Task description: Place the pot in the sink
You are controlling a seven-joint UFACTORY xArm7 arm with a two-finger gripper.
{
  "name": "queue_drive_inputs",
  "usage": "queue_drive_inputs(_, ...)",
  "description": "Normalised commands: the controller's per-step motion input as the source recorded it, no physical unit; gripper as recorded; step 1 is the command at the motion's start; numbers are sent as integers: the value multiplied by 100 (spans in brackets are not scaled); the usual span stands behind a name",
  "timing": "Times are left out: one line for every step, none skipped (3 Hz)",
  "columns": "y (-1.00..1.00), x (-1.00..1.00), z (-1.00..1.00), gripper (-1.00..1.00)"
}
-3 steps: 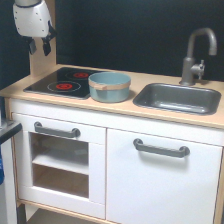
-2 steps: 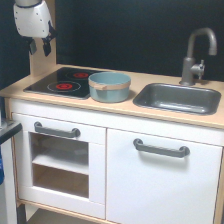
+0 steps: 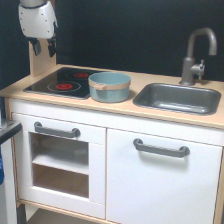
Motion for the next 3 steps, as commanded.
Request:
queue_drive_inputs(-23,85,4,100)
queue_drive_inputs(-16,94,6,99)
queue_drive_inputs(-2,94,0,99)
